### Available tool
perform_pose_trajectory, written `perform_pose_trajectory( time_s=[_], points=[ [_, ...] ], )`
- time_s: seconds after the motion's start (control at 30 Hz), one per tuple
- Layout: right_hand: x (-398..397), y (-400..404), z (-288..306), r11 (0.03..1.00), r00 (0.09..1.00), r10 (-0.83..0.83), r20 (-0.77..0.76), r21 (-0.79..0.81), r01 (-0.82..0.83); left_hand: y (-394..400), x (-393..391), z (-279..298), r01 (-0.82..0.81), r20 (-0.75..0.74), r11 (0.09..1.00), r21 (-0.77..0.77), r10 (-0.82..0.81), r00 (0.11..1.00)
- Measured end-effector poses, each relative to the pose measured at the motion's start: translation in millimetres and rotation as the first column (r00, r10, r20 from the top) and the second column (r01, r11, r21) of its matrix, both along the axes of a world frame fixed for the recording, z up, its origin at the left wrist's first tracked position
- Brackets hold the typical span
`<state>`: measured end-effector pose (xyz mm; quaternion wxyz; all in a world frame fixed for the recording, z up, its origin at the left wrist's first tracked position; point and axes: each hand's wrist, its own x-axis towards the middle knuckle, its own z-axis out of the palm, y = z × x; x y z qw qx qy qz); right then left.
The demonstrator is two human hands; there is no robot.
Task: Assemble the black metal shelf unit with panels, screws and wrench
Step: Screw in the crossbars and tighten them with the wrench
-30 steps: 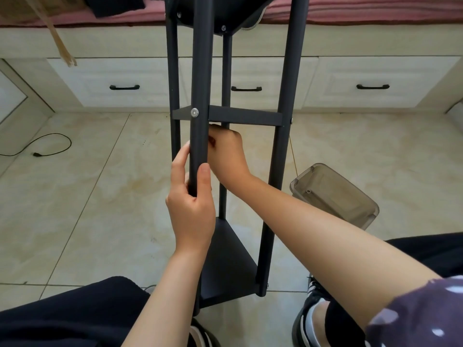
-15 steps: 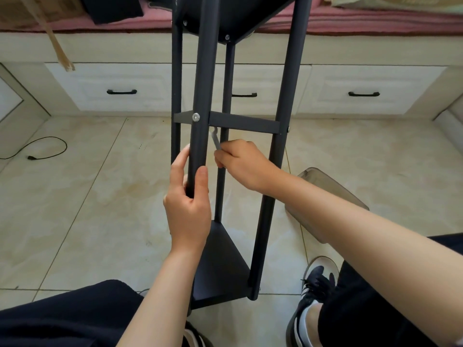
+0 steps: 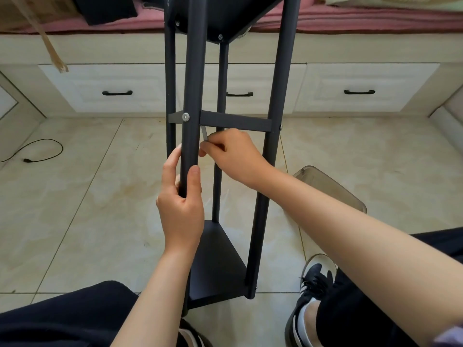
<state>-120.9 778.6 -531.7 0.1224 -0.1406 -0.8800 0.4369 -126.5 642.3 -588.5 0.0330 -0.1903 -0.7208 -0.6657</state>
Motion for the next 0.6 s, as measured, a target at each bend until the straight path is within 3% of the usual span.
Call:
perform_pose_trajectory(
  time_s=[0.6],
  points=[
    [-35, -29, -26, 0.982, 0.956, -0.164, -0.245, 0.05, 0.181, -6, -4, 1, -0.041, -0.018, 0.999, 0.015, 0.041, 0.999]
  ],
)
